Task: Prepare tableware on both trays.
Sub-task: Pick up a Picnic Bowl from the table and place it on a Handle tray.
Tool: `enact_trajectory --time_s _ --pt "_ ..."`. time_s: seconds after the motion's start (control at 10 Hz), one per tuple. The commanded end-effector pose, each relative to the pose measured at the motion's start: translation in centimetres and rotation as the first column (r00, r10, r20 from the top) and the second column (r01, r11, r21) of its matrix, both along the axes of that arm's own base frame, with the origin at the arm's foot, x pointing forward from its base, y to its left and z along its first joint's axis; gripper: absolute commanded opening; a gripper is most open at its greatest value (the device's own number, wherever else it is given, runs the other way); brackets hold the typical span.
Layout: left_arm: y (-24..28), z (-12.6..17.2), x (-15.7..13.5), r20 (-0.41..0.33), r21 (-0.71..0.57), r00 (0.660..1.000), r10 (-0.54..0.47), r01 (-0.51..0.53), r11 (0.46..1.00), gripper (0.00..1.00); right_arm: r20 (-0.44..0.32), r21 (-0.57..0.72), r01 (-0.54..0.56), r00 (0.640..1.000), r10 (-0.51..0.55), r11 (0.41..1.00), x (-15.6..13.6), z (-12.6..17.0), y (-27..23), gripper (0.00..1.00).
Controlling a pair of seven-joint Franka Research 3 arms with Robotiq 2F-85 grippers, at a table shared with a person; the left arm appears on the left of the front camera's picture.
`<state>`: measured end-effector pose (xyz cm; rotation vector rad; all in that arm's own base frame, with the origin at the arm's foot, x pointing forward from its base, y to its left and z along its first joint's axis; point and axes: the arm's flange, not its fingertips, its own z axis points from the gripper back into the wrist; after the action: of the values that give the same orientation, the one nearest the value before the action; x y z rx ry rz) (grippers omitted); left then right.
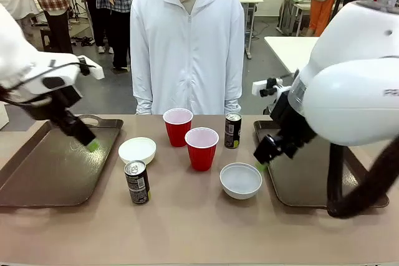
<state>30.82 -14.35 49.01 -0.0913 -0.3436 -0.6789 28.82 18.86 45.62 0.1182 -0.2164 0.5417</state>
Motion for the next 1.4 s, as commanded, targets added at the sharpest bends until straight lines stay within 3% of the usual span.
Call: enact_trajectory --time_s 0.0,0.2,0.4,0.5,0.6,0.7,0.9,1.1,1.3 --pt "2.4 -1.4 -5.3 -0.075 -0.028 0.997 -0.036 0.034 0.999 1.00 -0.147 0.005 0.014 0.989 -0.013 1.000 -6.3 -3.4 -2.2 1.00" --pt "3.1 -2.6 -2.9 -0.049 -0.139 0.999 -0.009 0.002 0.990 1.00 -0.077 0.066 0.024 0.997 -0.019 0.998 -4.5 -3.0 -3.9 1.00" --pt "5.1 -3.8 0.1 -0.024 -0.300 1.000 -0.002 -0.005 0.954 1.00 0.034 0.247 -0.066 0.998 0.060 0.967 -2.4 -3.1 -7.4 1.00" --pt "6.7 -4.4 0.7 -0.029 -0.392 1.000 -0.009 -0.004 0.920 1.00 0.071 0.315 -0.095 0.995 0.077 0.944 -2.5 -3.0 -9.7 1.00" --pt "9.1 -4.5 1.0 -0.034 -0.495 0.999 -0.018 -0.001 0.869 1.00 0.153 0.442 -0.125 0.986 0.062 0.888 -3.1 -3.0 -13.5 1.00" --pt "12.1 -5.0 1.1 -0.059 -0.572 0.998 -0.033 -0.007 0.820 1.00 0.189 0.509 -0.102 0.982 0.004 0.854 -3.9 -3.4 -16.3 1.00" --pt "18.1 -5.8 0.7 -0.079 -0.648 0.997 0.002 -0.053 0.760 1.00 0.201 0.588 -0.075 0.978 -0.056 0.806 -6.2 -5.0 -21.7 1.00" --pt "23.5 -7.5 -0.2 -0.152 -0.651 0.988 0.032 -0.125 0.748 1.00 0.151 0.631 -0.012 0.983 -0.108 0.776 -8.8 -7.2 -26.1 1.00" --pt "27.3 -8.5 -1.2 -0.208 -0.660 0.973 0.101 -0.216 0.720 1.00 0.106 0.622 -0.004 0.991 -0.080 0.783 -9.7 -8.5 -27.9 1.00"
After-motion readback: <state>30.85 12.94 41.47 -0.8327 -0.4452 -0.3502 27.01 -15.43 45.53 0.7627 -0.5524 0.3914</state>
